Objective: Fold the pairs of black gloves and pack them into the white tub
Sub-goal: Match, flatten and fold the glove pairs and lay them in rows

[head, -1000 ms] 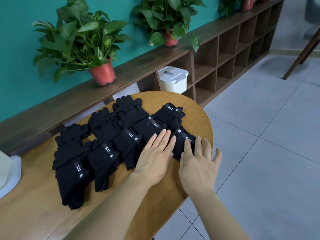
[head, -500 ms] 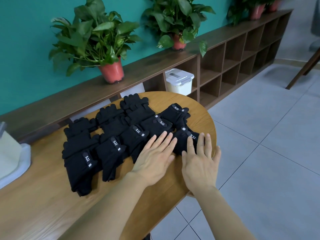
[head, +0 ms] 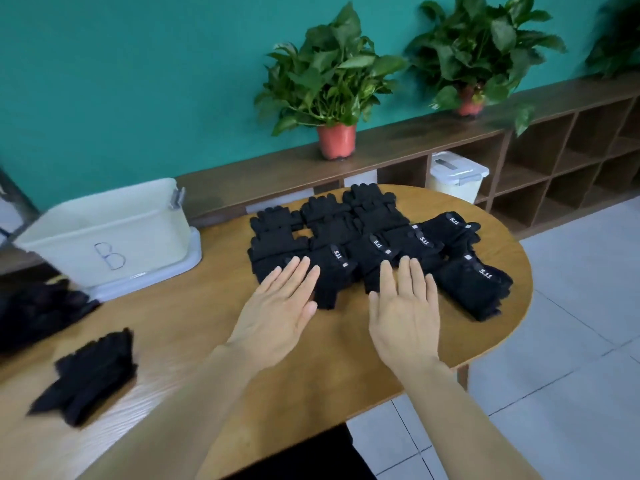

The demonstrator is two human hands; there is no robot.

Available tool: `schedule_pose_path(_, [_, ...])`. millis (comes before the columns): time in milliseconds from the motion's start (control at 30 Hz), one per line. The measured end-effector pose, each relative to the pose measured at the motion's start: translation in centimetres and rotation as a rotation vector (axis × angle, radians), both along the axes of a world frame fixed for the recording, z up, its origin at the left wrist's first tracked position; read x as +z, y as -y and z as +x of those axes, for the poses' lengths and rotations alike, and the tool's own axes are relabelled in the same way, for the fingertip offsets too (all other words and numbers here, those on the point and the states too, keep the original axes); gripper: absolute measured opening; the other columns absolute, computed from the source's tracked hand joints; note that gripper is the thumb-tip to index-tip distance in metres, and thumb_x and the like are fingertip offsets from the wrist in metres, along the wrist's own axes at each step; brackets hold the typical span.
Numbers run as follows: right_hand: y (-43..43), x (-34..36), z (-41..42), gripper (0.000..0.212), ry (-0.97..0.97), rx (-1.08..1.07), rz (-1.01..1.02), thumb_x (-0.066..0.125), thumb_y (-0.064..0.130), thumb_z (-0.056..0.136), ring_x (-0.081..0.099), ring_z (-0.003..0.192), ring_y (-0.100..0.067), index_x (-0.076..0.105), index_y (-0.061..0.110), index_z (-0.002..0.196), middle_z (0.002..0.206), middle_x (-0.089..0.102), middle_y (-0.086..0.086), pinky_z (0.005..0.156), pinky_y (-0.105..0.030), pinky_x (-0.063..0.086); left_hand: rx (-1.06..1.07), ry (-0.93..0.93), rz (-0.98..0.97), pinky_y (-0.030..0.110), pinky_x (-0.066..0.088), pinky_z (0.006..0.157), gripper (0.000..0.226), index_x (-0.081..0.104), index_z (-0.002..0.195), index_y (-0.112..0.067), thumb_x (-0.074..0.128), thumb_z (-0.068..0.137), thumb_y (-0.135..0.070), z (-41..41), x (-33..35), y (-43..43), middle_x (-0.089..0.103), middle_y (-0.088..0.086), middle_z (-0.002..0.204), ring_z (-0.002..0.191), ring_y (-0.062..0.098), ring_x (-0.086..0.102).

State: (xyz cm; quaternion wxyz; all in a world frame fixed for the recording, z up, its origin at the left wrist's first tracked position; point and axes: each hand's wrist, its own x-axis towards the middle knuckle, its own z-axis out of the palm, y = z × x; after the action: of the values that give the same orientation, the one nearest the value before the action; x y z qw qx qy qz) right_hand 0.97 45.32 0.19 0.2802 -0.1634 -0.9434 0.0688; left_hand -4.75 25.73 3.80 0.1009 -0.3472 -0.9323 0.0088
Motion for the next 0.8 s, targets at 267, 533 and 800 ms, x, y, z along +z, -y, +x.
schedule_pose_path(267, [12.0, 1.5, -1.9, 0.054, 0.010, 0.267, 0.053, 0.066, 0.026, 0.088, 0.048, 0.133, -0.038, 0.056, 0.002, 0.136, 0.139, 0.053, -0.025, 0.109, -0.053, 0.037, 0.196, 0.012, 0.082, 0.025, -0.010, 0.120, 0.065, 0.006, 0.157, -0.019, -0.002, 0.101, -0.050, 3.1, -0.6, 13.3, 0.002, -0.003, 0.164, 0.152, 0.011, -0.006])
schedule_pose_path(533, [22.8, 1.1, -3.4, 0.048, -0.012, 0.497, 0.107, 0.046, 0.027, 0.092, 0.055, 0.127, -0.036, 0.061, 0.002, 0.130, 0.132, 0.058, -0.024, 0.105, -0.052, 0.042, 0.440, 0.041, 0.145, 0.025, -0.002, 0.121, 0.062, 0.028, 0.154, -0.012, 0.012, 0.105, -0.046, 5.1, -3.0, 24.8, 0.020, 0.001, 0.161, 0.151, 0.017, 0.013])
schedule_pose_path(800, [31.8, -1.0, -4.9, 0.052, 0.155, 0.855, 0.176, 0.030, 0.029, 0.093, 0.062, 0.120, -0.025, 0.068, 0.009, 0.123, 0.120, 0.070, -0.009, 0.108, -0.042, 0.040, 0.648, 0.181, 0.230, 0.021, -0.012, 0.119, 0.097, 0.008, 0.158, -0.018, -0.022, 0.082, -0.070, 5.1, -5.9, 32.2, -0.002, -0.006, 0.164, 0.150, 0.006, -0.010])
